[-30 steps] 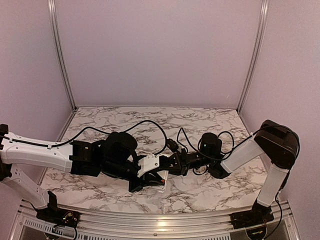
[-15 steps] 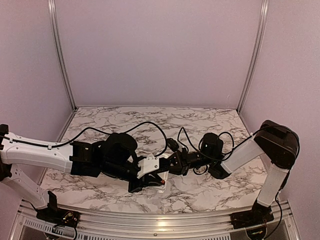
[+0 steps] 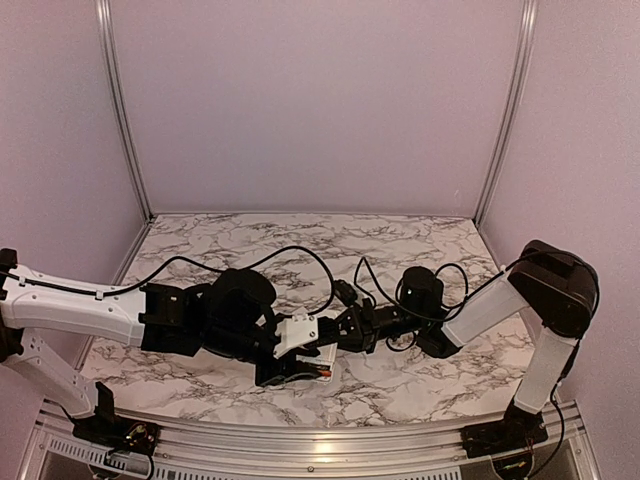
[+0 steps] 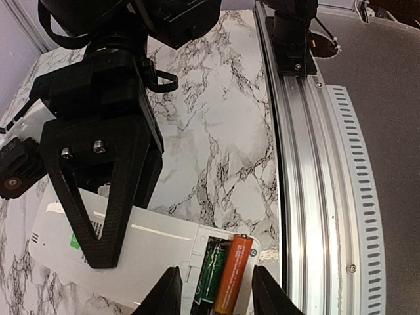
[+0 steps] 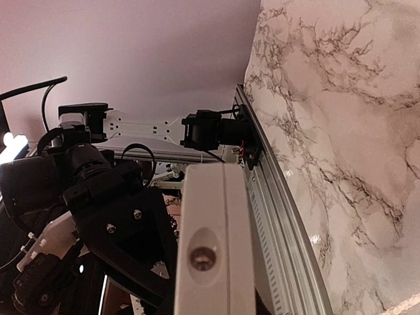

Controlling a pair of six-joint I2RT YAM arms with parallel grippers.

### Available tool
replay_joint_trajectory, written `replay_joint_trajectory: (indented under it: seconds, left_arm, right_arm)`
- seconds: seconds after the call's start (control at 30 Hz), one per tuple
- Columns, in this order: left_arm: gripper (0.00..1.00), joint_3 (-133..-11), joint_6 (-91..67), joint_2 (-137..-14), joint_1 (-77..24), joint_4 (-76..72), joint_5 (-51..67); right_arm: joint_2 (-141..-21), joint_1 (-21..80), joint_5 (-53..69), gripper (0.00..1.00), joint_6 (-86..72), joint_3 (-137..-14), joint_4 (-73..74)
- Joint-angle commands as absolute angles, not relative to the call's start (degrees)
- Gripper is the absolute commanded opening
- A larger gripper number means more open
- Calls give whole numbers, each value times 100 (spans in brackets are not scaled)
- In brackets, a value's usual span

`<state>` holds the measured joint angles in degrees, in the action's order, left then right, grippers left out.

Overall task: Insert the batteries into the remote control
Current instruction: Place the battery in the battery compartment, then load the battery into the battery compartment.

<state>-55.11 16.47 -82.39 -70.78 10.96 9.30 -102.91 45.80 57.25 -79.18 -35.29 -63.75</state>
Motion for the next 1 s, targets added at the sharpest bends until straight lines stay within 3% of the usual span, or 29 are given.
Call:
replay_joint_trajectory:
  seconds: [0.0, 0.17, 0.2, 0.27, 0.3, 0.4, 0.6, 0.97]
  left_arm:
    - [45, -5462, 1309, -8112, -7080, 878, 676]
    - [63, -5215, 554, -7688, -7056, 388, 321]
    - [70, -5141, 302, -7595, -7029, 297, 143]
    - [97, -4953, -433, -7413, -6915, 105, 45]
    - [99, -4865, -786, -7301, -6811, 64, 44]
    - [99, -4570, -2071, -7164, -6423, -112, -53]
    - [99, -3819, -3680, -7376, -6074, -1184, 1077]
    - [99, -4001, -4594, -8408, -6155, -1940, 1490]
  right_arm:
    - [-10319, 4584, 5644, 0, -7617, -3537, -5990]
    - [-10295, 4465, 5494, 0, -7422, -3467, -5723]
    - [-10278, 4431, 5439, 0, -7367, -3445, -5686]
    - [-10268, 4365, 5371, 0, -7282, -3422, -5648]
    - [-10256, 4329, 5336, 0, -7264, -3412, -5670]
    - [-10199, 4252, 5219, 0, -7137, -3414, -5674]
    - [-10146, 4201, 5028, 0, -6826, -3579, -5365]
    - [-10156, 4192, 4931, 0, -6706, -3736, -5124]
